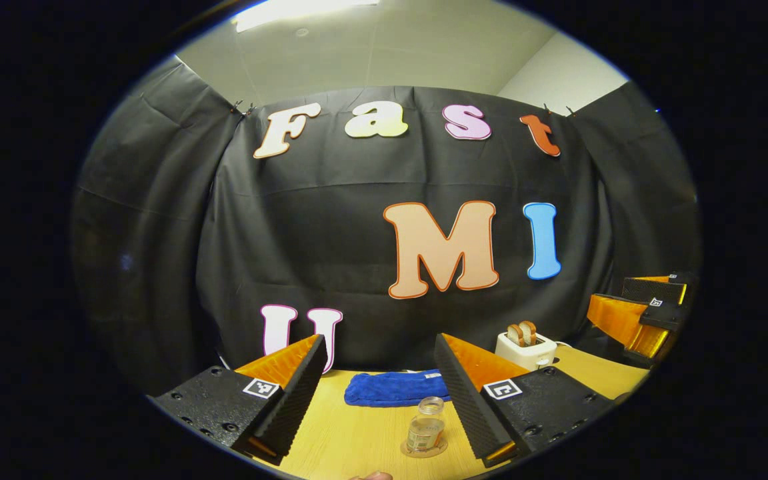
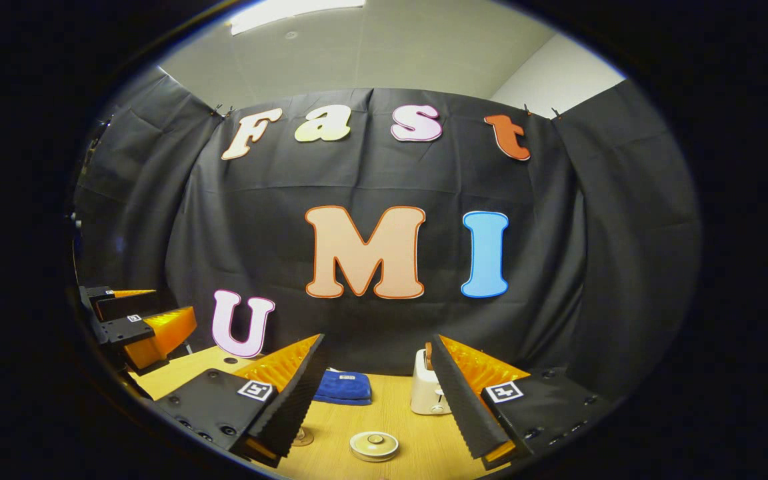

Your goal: Open the teacup lid with one hand, grasp the water bottle and pour water into the teacup with the other hand; after pouring, place the water bottle on the coaster and then close the teacup lid.

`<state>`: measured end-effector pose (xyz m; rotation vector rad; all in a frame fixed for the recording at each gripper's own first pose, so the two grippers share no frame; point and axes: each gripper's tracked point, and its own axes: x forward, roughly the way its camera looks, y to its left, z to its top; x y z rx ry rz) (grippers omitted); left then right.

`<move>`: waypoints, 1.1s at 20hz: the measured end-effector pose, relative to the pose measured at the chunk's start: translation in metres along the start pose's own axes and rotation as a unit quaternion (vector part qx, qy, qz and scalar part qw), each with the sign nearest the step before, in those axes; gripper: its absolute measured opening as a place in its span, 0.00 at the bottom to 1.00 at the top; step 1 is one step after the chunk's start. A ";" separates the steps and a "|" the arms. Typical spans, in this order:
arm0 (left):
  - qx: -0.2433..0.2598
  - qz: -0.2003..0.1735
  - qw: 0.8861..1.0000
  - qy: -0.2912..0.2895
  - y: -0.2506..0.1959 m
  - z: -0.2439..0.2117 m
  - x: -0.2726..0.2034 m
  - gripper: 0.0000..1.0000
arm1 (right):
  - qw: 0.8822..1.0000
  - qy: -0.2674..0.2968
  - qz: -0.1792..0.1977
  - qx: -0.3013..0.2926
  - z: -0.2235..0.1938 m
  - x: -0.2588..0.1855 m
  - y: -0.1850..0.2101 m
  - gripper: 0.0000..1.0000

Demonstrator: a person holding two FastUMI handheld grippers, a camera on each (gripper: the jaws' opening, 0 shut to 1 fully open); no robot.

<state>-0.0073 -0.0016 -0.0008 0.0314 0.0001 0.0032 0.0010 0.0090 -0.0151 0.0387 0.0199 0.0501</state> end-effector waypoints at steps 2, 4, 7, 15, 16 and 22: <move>0.001 0.000 1.000 -0.003 0.000 0.001 0.000 0.95 | 1.000 0.005 -0.003 -0.002 -0.004 0.002 -0.002 0.94; 0.002 0.002 1.000 -0.004 0.001 0.002 0.000 0.95 | 1.000 0.011 -0.003 -0.003 -0.010 0.005 -0.003 0.98; 0.003 0.006 1.000 -0.006 0.003 0.003 -0.002 0.95 | 1.000 0.012 0.005 -0.006 -0.016 0.012 -0.004 0.99; 0.024 0.040 0.999 0.002 0.030 0.003 -0.017 0.94 | 0.997 0.061 0.029 -0.023 -0.084 0.047 0.001 1.00; 0.026 0.042 0.999 0.001 0.033 0.004 -0.017 0.94 | 0.997 0.068 0.033 -0.026 -0.091 0.049 0.002 0.99; 0.037 0.058 0.998 0.001 0.045 0.007 -0.023 0.95 | 0.990 0.133 0.040 -0.025 -0.152 0.060 0.005 0.94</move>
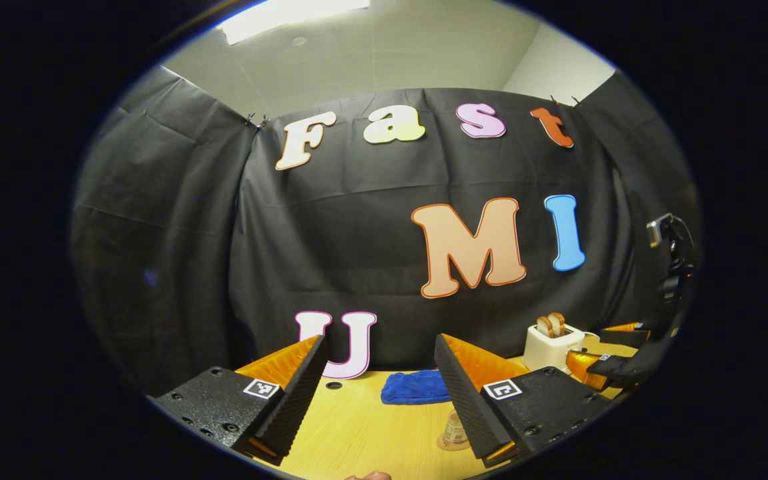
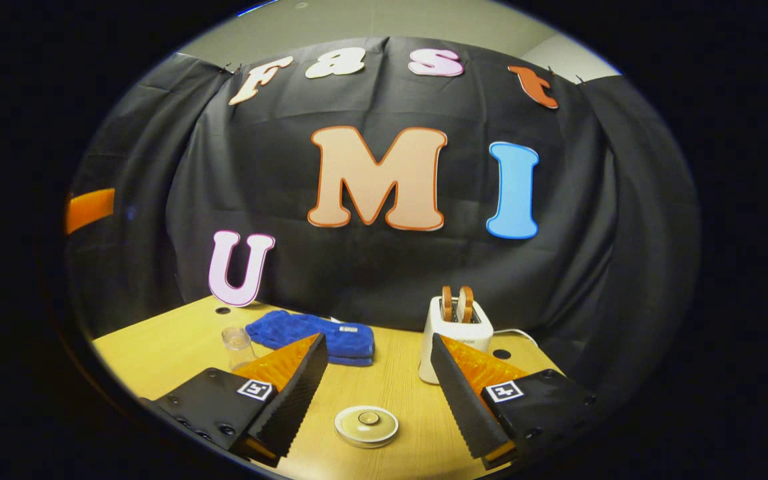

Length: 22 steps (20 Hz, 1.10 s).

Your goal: Open the teacup lid with one hand, grasp the water bottle and pour water into the teacup with the other hand; after pouring, place the water bottle on the coaster and then close the teacup lid.

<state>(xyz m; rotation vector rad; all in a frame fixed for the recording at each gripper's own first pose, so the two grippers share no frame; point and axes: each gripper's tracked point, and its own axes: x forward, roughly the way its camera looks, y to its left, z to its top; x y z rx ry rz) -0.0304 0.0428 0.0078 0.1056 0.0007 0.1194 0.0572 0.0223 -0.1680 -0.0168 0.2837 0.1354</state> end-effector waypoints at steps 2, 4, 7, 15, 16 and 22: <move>0.003 0.005 1.000 0.002 0.004 -0.001 -0.001 0.92 | 1.000 0.027 0.004 0.000 -0.021 0.006 0.001 0.94; 0.006 0.013 1.000 0.003 0.010 -0.001 -0.003 0.92 | 0.999 0.047 0.009 -0.005 -0.038 0.014 0.003 1.00; 0.009 0.019 1.000 0.007 0.012 -0.002 -0.005 0.94 | 0.997 0.066 0.016 -0.020 -0.059 0.021 0.006 0.99; 0.016 0.033 0.999 0.011 0.019 -0.004 -0.007 0.99 | 0.992 0.120 0.022 -0.042 -0.114 0.041 0.006 0.95; 0.015 0.035 0.999 0.014 0.020 -0.006 -0.008 0.96 | 0.991 0.127 0.022 -0.044 -0.119 0.042 0.006 0.96; 0.013 0.043 0.999 0.019 0.022 -0.009 -0.008 0.96 | 0.985 0.163 0.030 -0.043 -0.146 0.048 0.008 1.00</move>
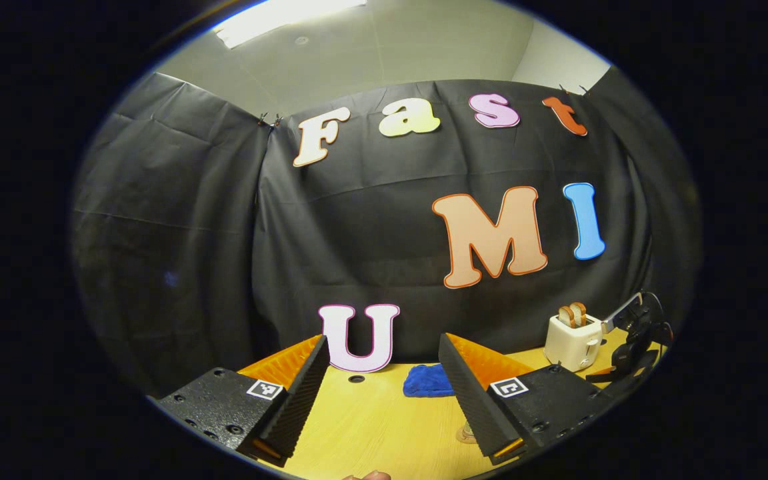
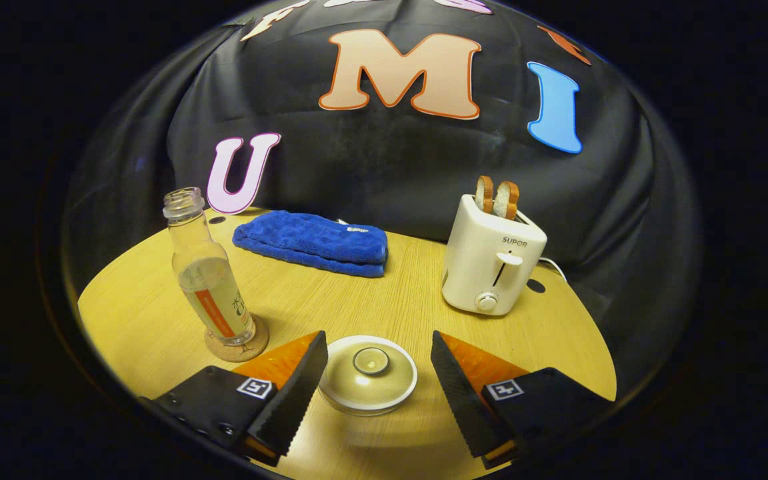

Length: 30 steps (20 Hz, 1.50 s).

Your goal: Open the teacup lid with one hand, grasp the water bottle and pour water into the teacup with the other hand; after pouring, place the water bottle on the coaster and then close the teacup lid.

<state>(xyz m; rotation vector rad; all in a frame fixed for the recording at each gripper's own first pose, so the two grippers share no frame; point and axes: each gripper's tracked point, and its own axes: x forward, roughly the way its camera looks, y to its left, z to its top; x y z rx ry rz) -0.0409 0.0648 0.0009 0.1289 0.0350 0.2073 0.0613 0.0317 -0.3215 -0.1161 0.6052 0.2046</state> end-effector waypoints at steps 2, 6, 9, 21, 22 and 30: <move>-0.001 0.003 1.000 0.003 0.002 -0.003 0.000 0.96 | 1.000 0.007 0.003 0.000 -0.003 0.002 0.000 0.96; -0.001 0.008 1.000 0.006 0.005 -0.005 0.001 0.96 | 1.000 0.022 0.008 0.010 -0.010 0.006 0.003 0.84; -0.001 0.010 1.000 0.007 0.005 -0.006 0.000 0.96 | 1.000 0.029 0.007 0.009 -0.015 0.008 0.002 0.75; -0.002 0.008 1.000 0.008 0.002 -0.006 0.000 0.96 | 0.999 0.034 0.008 -0.008 -0.015 0.007 0.007 0.34; -0.003 0.008 1.000 0.009 0.001 -0.006 0.000 0.96 | 0.999 0.036 0.009 -0.007 -0.014 0.007 0.007 0.33; -0.009 0.009 1.000 0.020 0.004 -0.015 -0.001 0.96 | 0.999 0.040 0.012 0.010 -0.011 0.005 0.005 0.28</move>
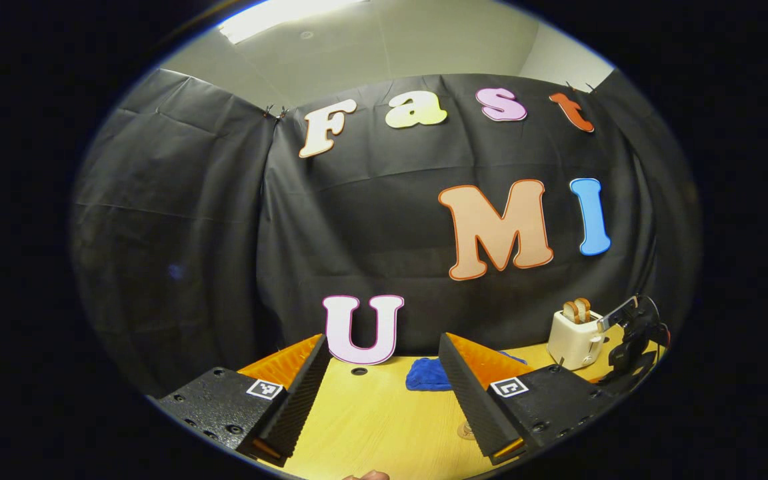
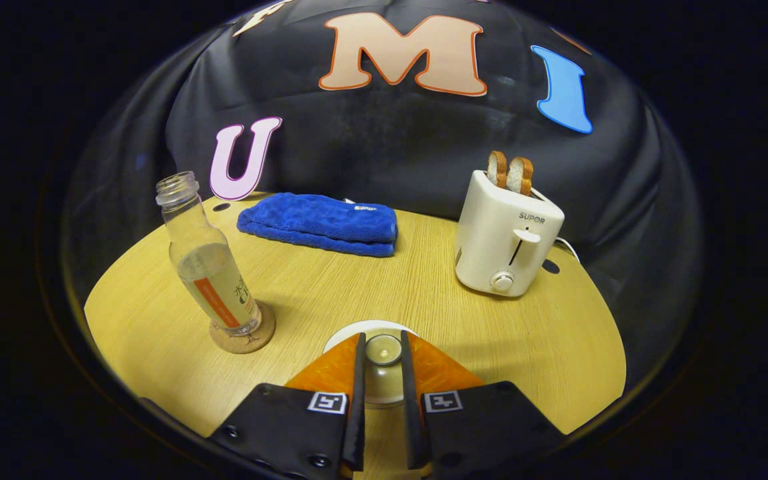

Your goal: Open the teacup lid with one hand, grasp the water bottle and pour water into the teacup with the other hand; after pouring, place the water bottle on the coaster and then close the teacup lid.

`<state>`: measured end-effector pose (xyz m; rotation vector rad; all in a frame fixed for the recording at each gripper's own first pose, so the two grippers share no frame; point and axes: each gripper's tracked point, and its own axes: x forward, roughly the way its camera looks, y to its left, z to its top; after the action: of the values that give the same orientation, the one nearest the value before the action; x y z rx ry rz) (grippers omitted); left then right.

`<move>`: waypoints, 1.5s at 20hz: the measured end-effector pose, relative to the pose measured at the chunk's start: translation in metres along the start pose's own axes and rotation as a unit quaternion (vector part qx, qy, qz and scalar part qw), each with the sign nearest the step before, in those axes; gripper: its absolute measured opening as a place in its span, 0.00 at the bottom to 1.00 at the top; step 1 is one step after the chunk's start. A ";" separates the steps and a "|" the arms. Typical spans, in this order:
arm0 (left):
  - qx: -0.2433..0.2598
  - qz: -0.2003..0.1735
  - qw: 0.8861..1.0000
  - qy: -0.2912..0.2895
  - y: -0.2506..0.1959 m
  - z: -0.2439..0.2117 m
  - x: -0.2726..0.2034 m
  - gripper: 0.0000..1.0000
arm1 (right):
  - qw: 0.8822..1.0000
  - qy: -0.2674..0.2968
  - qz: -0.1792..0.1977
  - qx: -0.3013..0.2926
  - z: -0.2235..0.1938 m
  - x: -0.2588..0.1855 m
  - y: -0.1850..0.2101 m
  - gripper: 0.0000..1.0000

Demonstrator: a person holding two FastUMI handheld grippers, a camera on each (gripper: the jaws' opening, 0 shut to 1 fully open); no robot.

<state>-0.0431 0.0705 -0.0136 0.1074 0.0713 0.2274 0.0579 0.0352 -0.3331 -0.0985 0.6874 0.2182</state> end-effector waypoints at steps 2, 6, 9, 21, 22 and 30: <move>0.000 -0.003 1.000 0.002 -0.001 -0.002 0.001 0.96 | 1.000 -0.002 0.003 0.007 0.004 -0.003 0.002 0.29; 0.003 -0.017 1.000 0.005 -0.008 -0.011 0.005 0.96 | 1.000 -0.004 0.006 0.029 0.015 -0.013 0.001 0.28; -0.005 -0.045 0.999 0.001 -0.023 -0.021 0.009 0.96 | 0.999 -0.014 -0.001 0.032 0.029 -0.026 -0.007 0.28; -0.016 -0.143 0.988 0.055 -0.082 -0.108 0.022 0.96 | 0.998 -0.022 -0.038 0.052 0.032 -0.088 -0.038 0.28; -0.015 -0.154 0.986 0.061 -0.089 -0.117 0.022 0.96 | 0.998 -0.020 -0.040 0.053 0.031 -0.092 -0.039 0.28; 0.004 -0.241 0.964 0.114 -0.146 -0.186 0.014 0.97 | 0.995 -0.019 -0.069 0.076 0.027 -0.133 -0.060 0.26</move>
<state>-0.0127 -0.0495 -0.2155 0.0685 0.3239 -0.2495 -0.0114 -0.0405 -0.2265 0.0047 0.6549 0.0345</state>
